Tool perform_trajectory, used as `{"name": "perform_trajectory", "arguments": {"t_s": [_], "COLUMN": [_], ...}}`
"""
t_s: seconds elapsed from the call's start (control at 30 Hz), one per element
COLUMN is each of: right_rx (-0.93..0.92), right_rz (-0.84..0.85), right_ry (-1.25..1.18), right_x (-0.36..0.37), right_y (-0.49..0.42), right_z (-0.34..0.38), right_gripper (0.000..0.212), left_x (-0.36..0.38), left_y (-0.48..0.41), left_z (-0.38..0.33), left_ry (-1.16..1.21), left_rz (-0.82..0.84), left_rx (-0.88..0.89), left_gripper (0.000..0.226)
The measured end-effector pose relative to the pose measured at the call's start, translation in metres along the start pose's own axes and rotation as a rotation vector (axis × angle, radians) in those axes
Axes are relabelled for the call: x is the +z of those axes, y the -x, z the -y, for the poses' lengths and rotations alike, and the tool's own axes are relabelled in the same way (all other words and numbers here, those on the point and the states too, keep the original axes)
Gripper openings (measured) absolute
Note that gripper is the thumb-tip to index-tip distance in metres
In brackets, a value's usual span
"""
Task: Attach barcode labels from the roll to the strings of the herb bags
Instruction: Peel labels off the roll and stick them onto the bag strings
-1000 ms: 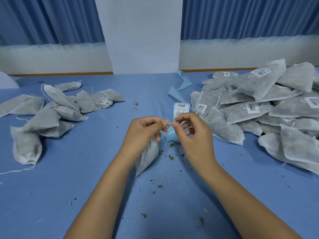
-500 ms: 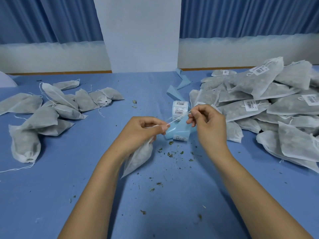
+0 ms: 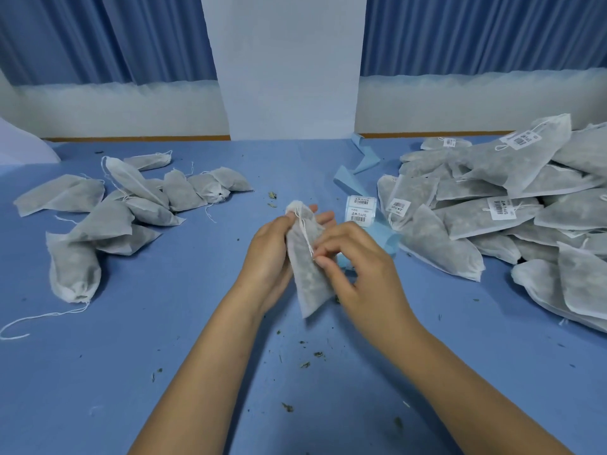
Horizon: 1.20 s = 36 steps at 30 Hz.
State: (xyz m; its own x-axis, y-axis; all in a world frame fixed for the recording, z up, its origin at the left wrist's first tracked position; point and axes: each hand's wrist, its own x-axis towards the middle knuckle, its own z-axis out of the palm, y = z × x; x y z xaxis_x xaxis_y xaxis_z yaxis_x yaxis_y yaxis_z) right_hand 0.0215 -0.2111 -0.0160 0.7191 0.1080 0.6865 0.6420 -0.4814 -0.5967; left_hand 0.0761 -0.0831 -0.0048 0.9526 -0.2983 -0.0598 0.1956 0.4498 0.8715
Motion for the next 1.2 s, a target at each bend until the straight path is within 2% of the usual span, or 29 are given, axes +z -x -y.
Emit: {"name": "perform_trajectory", "arguments": {"t_s": [0.1,0.2,0.27,0.37,0.43,0.5,0.57,0.6,0.67,0.73,0.77,0.83,0.93,1.0,1.1,1.2], "right_rx": [0.186,0.321,0.364,0.387,0.409,0.445,0.488,0.534,0.711,0.857,0.854,0.737,0.607,0.588,0.615,0.62], "right_rz": [0.015,0.114,0.116,0.031,0.043,0.026,-0.088,-0.09,0.12,0.408,0.462,0.401,0.224,0.186,0.165,0.124], "right_ry": [-0.029,-0.228,-0.289,-0.275,-0.283,-0.259,-0.017,0.16,0.402,0.426,0.429,0.427,0.249,0.118,-0.032,-0.208], "right_x": [0.0,-0.001,-0.001,-0.004,-0.008,-0.016,-0.032,-0.042,-0.06,-0.06,-0.055,-0.044,-0.04,-0.043,-0.044,-0.044], "right_y": [0.001,0.001,0.0,-0.002,-0.005,-0.01,-0.016,-0.019,-0.02,-0.015,-0.013,-0.012,-0.015,-0.017,-0.018,-0.018], "right_z": [-0.001,-0.003,-0.003,-0.005,-0.004,-0.005,-0.013,-0.019,-0.033,-0.042,-0.046,-0.054,-0.06,-0.064,-0.063,-0.063], "right_gripper": [0.01,0.014,0.017,0.021,0.018,0.016,0.032,0.039,0.042,0.036,0.03,0.022,0.019,0.02,0.012,0.007], "left_x": [0.001,0.003,0.004,0.002,0.002,0.001,-0.002,-0.004,-0.01,-0.013,-0.013,-0.012,-0.01,-0.007,0.004,0.009], "left_y": [0.0,-0.001,-0.001,0.0,0.002,0.001,0.0,-0.002,-0.003,-0.006,-0.008,-0.011,-0.014,-0.018,-0.021,-0.024], "left_z": [-0.003,-0.002,-0.001,0.002,0.007,0.009,0.008,0.007,0.006,0.009,0.013,0.02,0.027,0.032,0.038,0.042], "left_ry": [0.131,0.154,0.114,-0.244,-0.414,-0.57,-0.716,-0.767,-0.847,-0.98,-1.064,-1.205,-1.277,-1.331,-1.194,-1.251], "left_rz": [0.065,0.096,0.058,-0.024,-0.044,-0.163,-0.322,-0.382,-0.455,-0.442,-0.415,-0.348,-0.203,-0.107,-0.151,-0.137], "left_rx": [0.065,0.147,0.194,0.236,0.276,0.437,0.663,0.77,0.901,0.943,0.951,0.975,1.036,0.996,0.876,0.884], "left_gripper": [0.041,0.041,0.039,0.058,0.073,0.081,0.08,0.075,0.062,0.043,0.033,0.024,0.019,0.027,0.029,0.035]}}
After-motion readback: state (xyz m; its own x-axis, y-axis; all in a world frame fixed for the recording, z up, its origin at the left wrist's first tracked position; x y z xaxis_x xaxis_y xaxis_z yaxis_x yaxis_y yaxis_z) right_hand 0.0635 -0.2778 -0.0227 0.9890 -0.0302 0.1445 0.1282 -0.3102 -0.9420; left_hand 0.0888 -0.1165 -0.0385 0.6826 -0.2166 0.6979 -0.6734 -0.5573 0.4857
